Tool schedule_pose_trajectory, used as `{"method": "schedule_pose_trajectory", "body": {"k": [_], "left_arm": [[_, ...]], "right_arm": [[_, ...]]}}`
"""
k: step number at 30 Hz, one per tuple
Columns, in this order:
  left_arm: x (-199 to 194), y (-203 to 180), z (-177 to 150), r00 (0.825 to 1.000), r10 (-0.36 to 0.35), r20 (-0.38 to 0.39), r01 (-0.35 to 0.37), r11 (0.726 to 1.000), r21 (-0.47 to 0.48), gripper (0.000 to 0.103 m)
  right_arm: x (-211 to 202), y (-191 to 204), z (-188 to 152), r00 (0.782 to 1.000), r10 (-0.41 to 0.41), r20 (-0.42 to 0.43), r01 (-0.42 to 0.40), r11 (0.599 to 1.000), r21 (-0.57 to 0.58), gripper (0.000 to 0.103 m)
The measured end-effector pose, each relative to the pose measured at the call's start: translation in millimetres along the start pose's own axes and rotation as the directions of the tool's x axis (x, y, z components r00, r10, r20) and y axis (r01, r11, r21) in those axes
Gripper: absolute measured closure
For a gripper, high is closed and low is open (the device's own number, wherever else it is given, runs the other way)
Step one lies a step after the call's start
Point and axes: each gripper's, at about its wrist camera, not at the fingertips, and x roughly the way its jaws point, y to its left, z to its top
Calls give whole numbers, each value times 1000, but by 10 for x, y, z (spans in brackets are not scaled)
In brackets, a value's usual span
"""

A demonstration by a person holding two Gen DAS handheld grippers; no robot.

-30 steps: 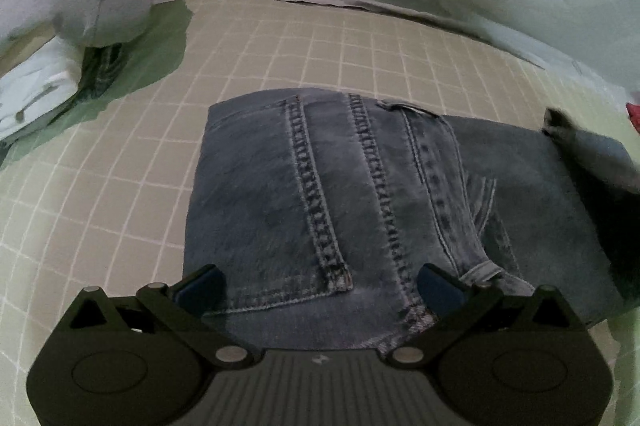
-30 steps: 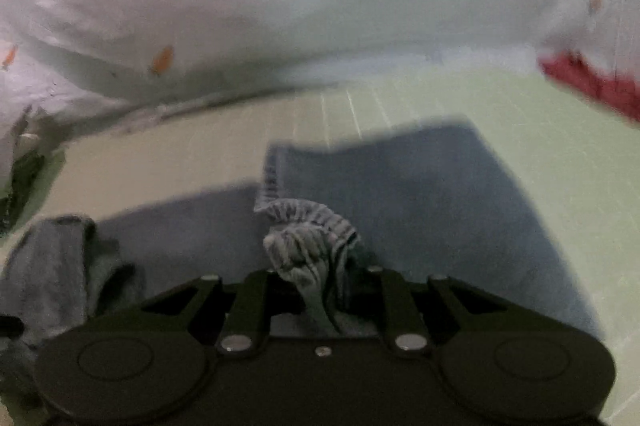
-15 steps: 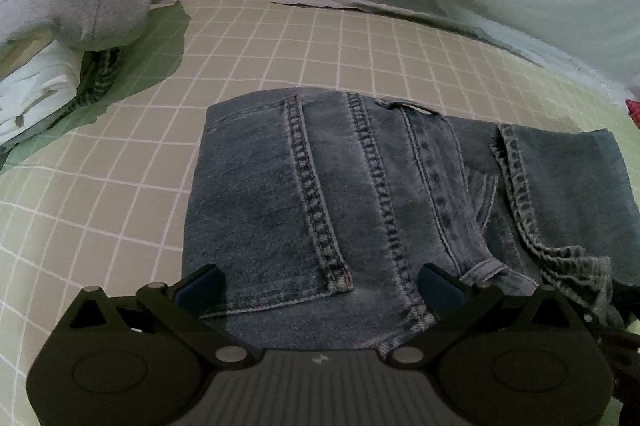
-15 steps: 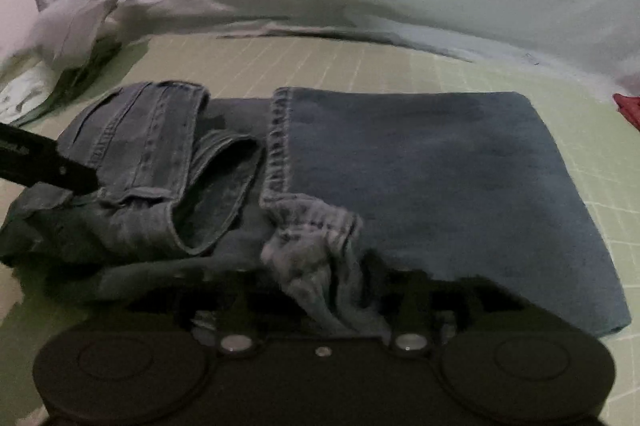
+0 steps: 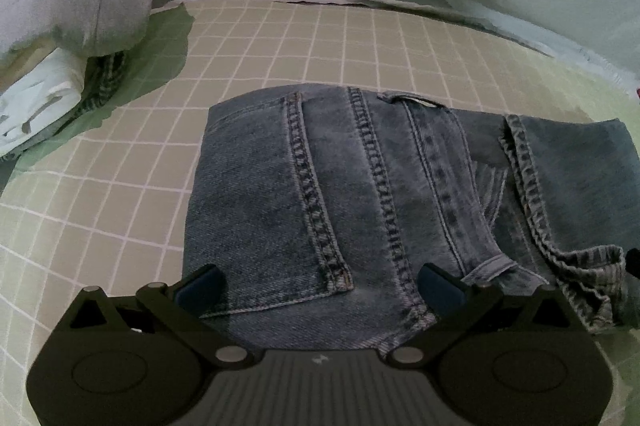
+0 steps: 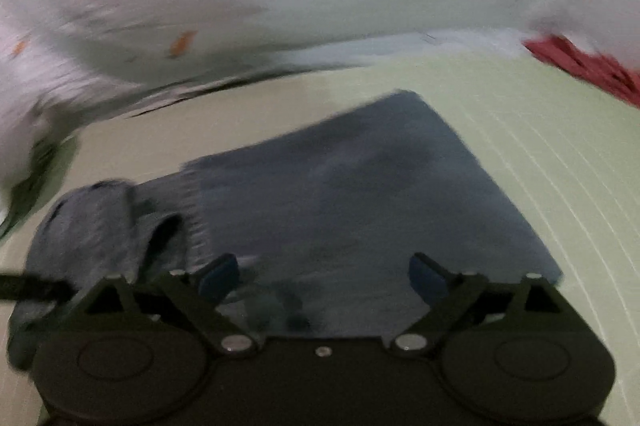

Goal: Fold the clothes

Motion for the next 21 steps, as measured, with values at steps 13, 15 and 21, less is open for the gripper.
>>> {"method": "schedule_pose_trajectory", "body": {"k": [13,15,21], "left_arm": [[50,-25,0,1000,16,1,-16,1000,20,0],[58,-33,0,1000,21,1,-21,1000,23,0],[80,-56,6,1000,31,-2,-31,999,33,0]], "right_arm": [[200,333,-120,982,-156,-102,140,979,-150,3],[207,335,-102,980,-160,-118,142,979,-145,3],[105,464,-76,980,-154,-127,127,971,-201,3]]}}
